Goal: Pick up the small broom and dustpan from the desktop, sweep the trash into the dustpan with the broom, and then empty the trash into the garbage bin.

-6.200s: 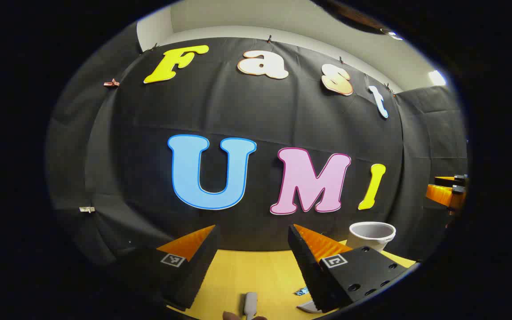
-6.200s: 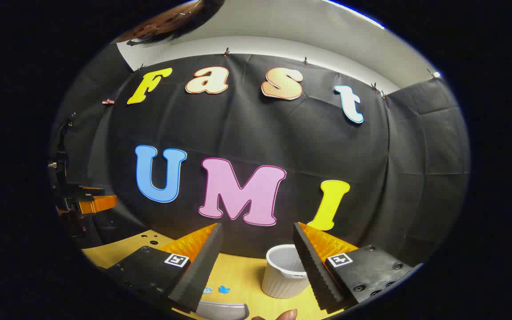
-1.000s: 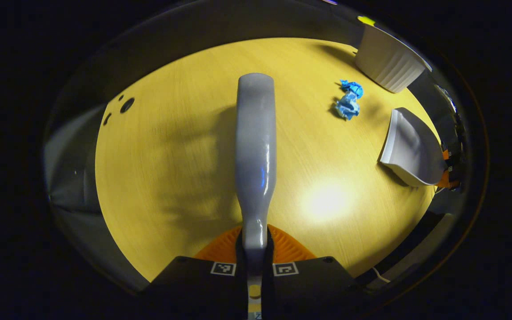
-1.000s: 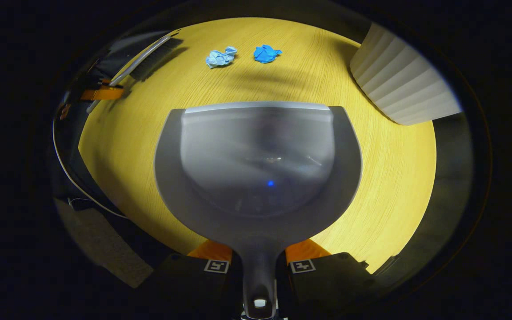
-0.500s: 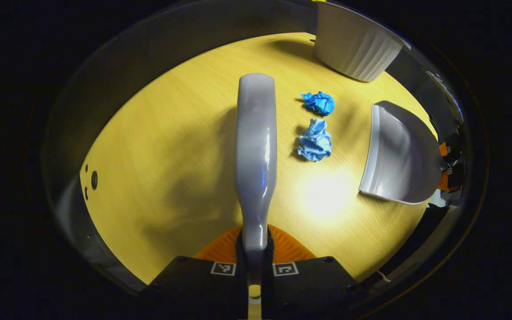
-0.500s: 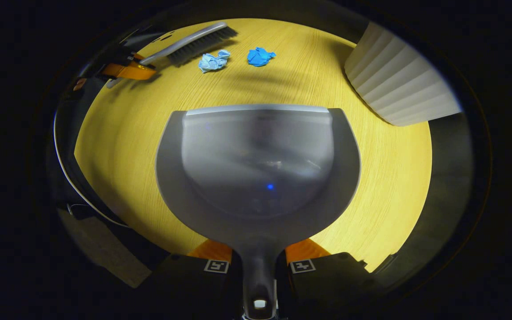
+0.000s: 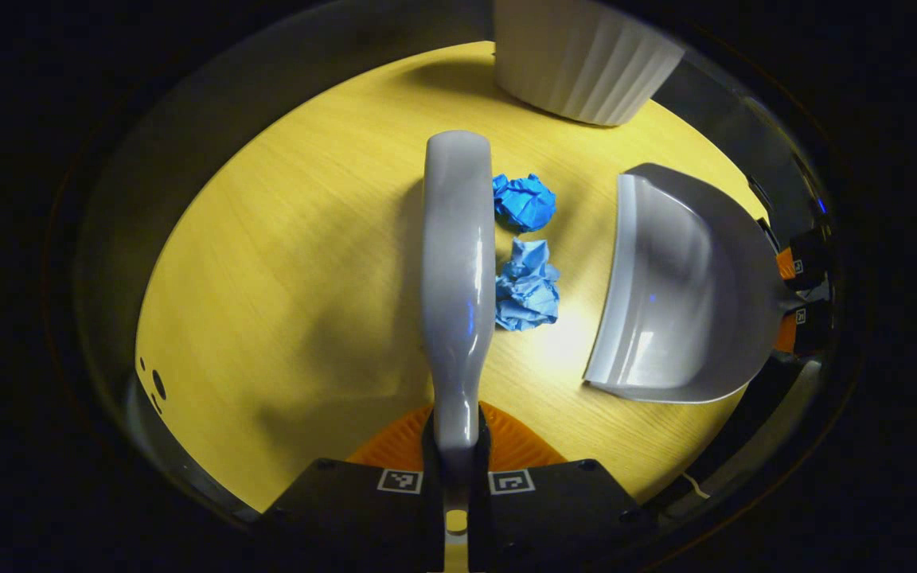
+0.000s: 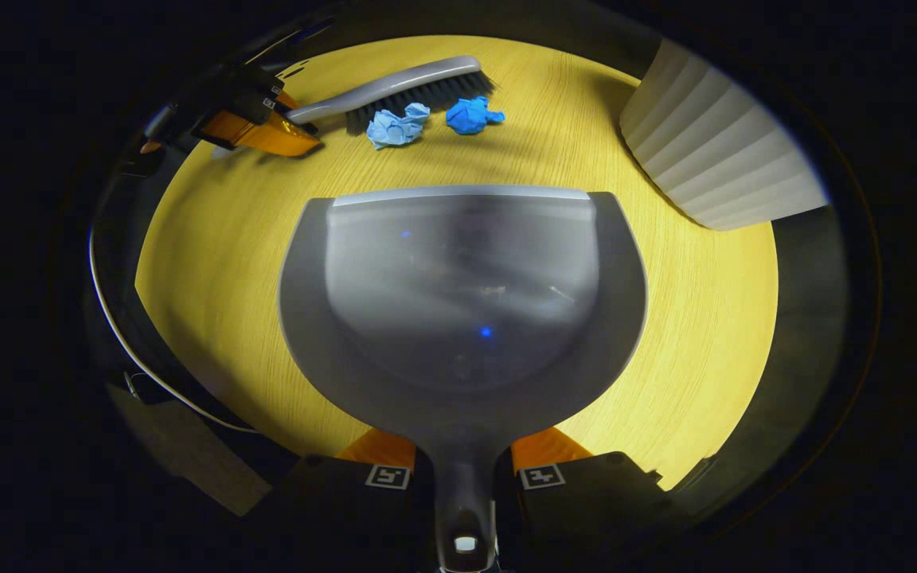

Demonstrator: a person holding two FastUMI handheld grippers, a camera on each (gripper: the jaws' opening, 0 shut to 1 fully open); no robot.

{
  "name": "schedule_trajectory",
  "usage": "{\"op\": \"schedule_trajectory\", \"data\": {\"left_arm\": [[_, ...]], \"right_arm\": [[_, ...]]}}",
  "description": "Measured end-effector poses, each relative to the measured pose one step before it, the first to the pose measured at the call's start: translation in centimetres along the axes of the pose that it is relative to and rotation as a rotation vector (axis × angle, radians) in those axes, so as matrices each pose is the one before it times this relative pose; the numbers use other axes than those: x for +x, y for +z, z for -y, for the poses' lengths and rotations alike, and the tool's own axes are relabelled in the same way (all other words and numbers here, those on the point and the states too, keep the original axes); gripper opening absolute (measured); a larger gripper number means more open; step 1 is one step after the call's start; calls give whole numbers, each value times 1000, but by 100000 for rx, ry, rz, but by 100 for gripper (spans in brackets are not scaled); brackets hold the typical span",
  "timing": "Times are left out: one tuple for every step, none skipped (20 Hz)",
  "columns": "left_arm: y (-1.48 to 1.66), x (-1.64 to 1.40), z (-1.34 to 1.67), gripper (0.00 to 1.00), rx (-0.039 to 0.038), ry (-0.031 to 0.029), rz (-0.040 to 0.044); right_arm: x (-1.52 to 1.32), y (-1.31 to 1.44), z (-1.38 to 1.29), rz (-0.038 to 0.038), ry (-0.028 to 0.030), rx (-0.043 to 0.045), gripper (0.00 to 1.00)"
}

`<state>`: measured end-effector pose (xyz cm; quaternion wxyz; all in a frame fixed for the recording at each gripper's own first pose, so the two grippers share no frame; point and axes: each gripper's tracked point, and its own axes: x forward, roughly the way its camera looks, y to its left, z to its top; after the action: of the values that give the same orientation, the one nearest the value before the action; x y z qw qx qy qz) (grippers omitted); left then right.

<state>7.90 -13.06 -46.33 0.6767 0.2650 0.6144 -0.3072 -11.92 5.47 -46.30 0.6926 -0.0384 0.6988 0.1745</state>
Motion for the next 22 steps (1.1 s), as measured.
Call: {"op": "schedule_trajectory", "data": {"left_arm": [[-73, -61, 808, 16, 2324, -1080, 145], [83, -3, 806, 16, 1589, -1685, 79], [20, -386, 790, 16, 881, -1898, 196], [211, -136, 959, 16, 689, -2050, 413], [112, -105, 669, 16, 995, -1815, 434], [104, 85, 661, 16, 737, -1818, 249], [-68, -206, 599, 16, 42, -2232, 29], [-1, 239, 676, 15, 846, -1628, 582], [-152, 12, 526, 16, -140, -1533, -1], [7, -20, -145, 16, 391, 215, -19], [-132, 105, 254, 16, -357, -1136, -73], [-57, -174, 351, 16, -768, -2043, 341], [-84, -29, 372, 16, -519, -1735, 526], [-79, -199, 402, 16, 58, -973, 577], [-179, -249, 347, 16, 826, -716, 512], [14, -311, 215, 16, 1072, -508, 715], [62, -213, 19, 19, 536, 551, 314], [50, -269, -78, 16, -169, 996, 555], [117, -186, -74, 16, -897, 683, 1179], [100, -319, -84, 16, -893, 677, 1682], [-14, -584, -525, 16, -538, 882, 1599], [-74, -671, -391, 16, -704, 619, 1496]], "right_arm": [[51, -8, -40, -38, -87, -200, 35], [-22, -2, 7, -20, -83, -205, 35], [32, -25, -39, 93, 71, -31, 35], [-8, -13, 4, 137, 105, 206, 35], [61, 13, -62, -32, 95, 61, 35], [-4, -73, 95, 5, -158, -6, 35], [-149, 80, -48, -49, 156, -95, 35], [257, -95, 94, -9, -175, -195, 35], [-42, -5, 67, 282, -248, -67, 35], [217, 6, 43, 355, 122, -651, 35], [44, 124, 72, 800, -88, -44, 35], [50, 141, -97, 591, 1, 398, 35], [22, 60, -59, 645, -4, 81, 35], [26, -87, 102, 563, -233, -38, 35], [59, 44, -59, 734, 109, 113, 35], [106, 21, -12, 613, 304, 234, 35], [133, 121, 24, 848, 126, 17, 35], [161, -9, 48, 942, -154, -120, 35], [77, -117, 111, 607, -242, 73, 35], [193, -137, -47, 404, -75, 315, 35], [36, -124, -65, 789, -220, 637, 35], [125, -110, -53, 647, 167, 639, 35]]}}
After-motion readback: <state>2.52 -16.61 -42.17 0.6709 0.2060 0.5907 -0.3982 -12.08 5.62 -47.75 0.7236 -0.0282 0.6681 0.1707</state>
